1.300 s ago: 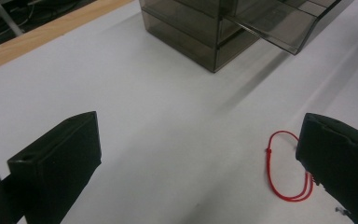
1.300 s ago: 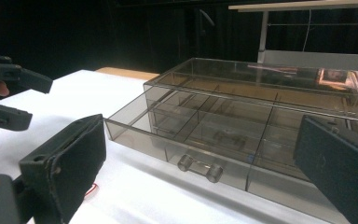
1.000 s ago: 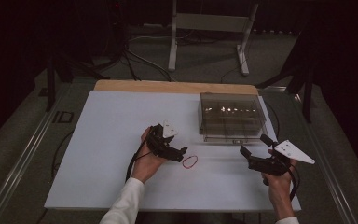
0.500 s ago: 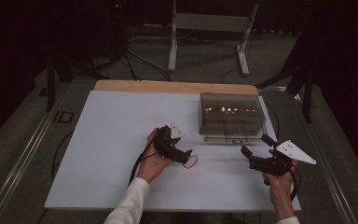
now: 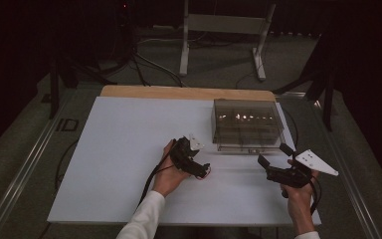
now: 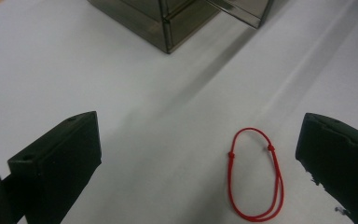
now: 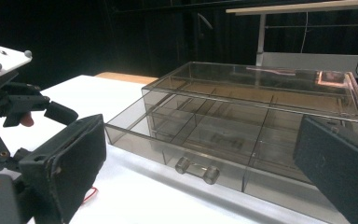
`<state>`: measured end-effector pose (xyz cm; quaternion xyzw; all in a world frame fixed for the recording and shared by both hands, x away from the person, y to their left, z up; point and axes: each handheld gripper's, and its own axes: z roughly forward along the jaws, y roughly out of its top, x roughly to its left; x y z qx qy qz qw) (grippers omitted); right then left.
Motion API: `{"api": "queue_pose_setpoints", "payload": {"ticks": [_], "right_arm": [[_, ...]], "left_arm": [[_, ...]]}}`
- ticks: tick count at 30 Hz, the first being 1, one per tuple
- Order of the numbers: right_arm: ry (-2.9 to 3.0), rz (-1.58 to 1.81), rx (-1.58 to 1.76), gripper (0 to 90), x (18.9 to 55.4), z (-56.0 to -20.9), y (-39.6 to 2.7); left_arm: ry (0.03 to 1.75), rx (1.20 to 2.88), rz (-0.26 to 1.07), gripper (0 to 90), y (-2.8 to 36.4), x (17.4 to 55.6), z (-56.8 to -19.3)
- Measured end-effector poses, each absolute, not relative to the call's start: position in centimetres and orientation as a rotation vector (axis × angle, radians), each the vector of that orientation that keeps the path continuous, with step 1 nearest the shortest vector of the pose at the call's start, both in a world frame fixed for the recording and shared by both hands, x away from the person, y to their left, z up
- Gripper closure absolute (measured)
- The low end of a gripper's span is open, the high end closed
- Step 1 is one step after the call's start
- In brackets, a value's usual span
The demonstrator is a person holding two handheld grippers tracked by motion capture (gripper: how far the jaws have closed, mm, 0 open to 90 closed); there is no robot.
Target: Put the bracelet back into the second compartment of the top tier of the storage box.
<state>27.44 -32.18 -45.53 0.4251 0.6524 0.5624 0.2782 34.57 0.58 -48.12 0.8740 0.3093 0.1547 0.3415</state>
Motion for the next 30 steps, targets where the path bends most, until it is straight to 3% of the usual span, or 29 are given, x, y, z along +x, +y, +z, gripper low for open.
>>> {"api": "queue_pose_setpoints", "payload": {"ticks": [30], "right_arm": [[1.746,1.518,1.145,2.8,27.4,-45.5,-32.3]], "left_arm": [[0.786,2.350,0.299,2.1,-0.7,34.3,-49.5]]}}
